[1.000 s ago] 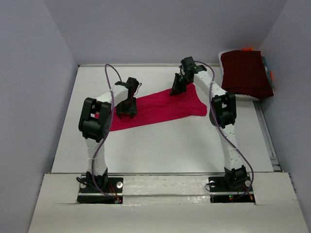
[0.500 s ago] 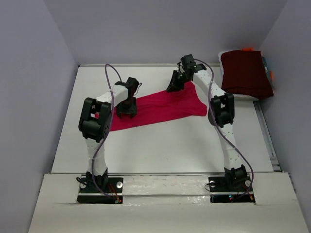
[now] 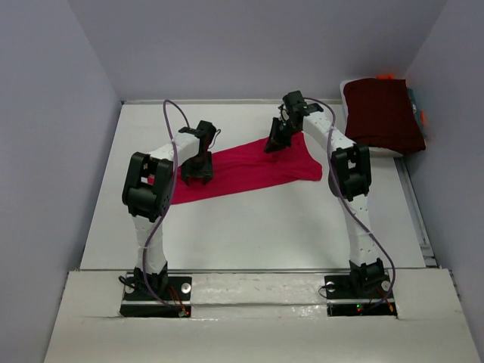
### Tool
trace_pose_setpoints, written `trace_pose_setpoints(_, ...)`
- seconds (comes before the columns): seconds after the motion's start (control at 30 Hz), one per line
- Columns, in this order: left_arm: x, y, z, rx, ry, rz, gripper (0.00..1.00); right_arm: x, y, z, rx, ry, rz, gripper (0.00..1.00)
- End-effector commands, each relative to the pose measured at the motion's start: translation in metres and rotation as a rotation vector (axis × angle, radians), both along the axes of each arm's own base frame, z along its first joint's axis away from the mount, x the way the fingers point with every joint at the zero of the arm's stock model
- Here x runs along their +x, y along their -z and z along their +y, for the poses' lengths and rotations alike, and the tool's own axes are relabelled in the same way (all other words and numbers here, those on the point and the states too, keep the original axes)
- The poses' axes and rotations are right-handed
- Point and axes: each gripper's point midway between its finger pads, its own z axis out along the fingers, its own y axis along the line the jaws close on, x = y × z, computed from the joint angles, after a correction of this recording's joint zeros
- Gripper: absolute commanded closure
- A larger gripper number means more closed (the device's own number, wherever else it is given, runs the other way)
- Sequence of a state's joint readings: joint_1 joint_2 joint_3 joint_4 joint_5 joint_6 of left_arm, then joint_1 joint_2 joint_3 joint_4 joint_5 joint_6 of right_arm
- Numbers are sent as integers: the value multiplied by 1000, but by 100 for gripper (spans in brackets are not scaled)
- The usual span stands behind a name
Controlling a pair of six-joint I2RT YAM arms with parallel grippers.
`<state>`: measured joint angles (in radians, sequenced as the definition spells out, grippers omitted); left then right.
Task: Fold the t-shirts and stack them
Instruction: Fold the other side of the tshirt into a rectangle
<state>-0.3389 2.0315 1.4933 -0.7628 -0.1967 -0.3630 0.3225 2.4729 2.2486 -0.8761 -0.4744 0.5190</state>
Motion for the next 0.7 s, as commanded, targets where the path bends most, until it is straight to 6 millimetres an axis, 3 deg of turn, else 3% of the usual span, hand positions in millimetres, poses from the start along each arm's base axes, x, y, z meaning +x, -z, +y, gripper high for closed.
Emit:
trace_pose_setpoints(0.0, -7, 2, 1, 6, 13, 10, 31, -9, -54, -10, -39, -2, -121, 80)
trace_pose_setpoints(0.17, -9, 4, 3, 12, 18, 14, 31, -25, -60, -19, -58, 0, -121, 81)
trace_pose_setpoints(0.47, -11, 7, 3, 10, 17, 21, 31, -53, -19, -34, -130, -1, -7, 81)
trace_pose_setpoints(0.67, -10, 6, 3, 12, 17, 20, 31, -52, -6, -42, -184, 15, 4, 78)
